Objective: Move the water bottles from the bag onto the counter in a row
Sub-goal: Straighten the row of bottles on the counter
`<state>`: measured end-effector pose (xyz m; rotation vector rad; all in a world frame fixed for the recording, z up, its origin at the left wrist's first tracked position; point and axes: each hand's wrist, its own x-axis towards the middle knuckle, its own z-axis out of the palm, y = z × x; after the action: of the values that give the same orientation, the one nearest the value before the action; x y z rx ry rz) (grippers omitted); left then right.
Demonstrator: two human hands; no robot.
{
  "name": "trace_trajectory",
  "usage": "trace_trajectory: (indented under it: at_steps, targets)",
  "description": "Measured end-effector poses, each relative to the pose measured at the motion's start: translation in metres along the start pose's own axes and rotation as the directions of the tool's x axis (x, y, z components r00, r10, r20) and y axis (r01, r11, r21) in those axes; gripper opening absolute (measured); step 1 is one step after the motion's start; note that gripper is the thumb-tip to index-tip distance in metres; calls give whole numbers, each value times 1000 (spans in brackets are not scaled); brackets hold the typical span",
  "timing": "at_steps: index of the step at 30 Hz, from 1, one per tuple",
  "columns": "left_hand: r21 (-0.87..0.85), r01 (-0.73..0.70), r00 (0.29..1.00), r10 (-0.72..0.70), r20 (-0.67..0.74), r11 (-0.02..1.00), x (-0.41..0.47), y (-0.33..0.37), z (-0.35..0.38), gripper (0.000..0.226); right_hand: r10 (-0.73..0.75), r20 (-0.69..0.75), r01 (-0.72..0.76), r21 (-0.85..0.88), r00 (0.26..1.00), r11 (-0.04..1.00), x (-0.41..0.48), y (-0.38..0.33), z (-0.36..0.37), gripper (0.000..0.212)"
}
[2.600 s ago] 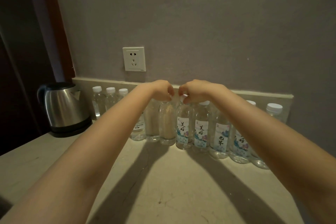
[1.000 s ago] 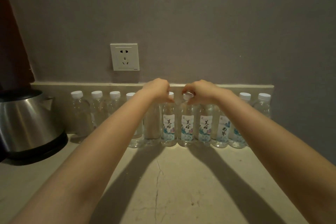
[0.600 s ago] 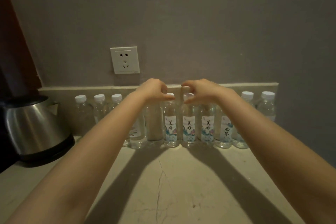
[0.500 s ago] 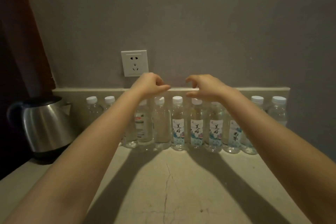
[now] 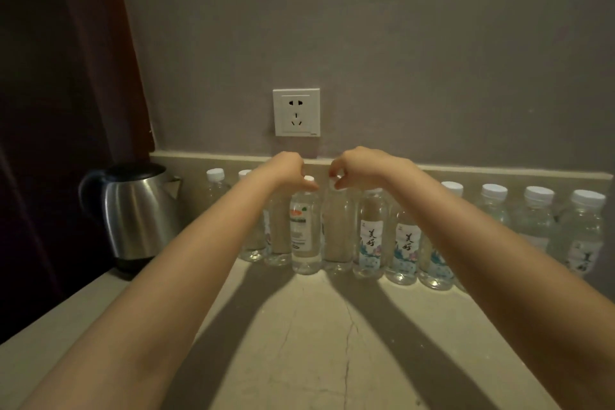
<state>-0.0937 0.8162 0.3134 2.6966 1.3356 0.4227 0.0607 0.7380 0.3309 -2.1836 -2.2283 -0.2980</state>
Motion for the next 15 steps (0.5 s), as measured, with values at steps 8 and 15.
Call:
trace_trajectory:
  at_steps: [8,15]
  targets:
    - [126,-205,968,182,172,971,8,1,-18,29,62,4,-62,31,998,998,-1,-4,1,36]
    - [116,-346,936,335,105,931,24,-13,-15,36,195,47,-197,27,980,980,-2,-17,-6,42]
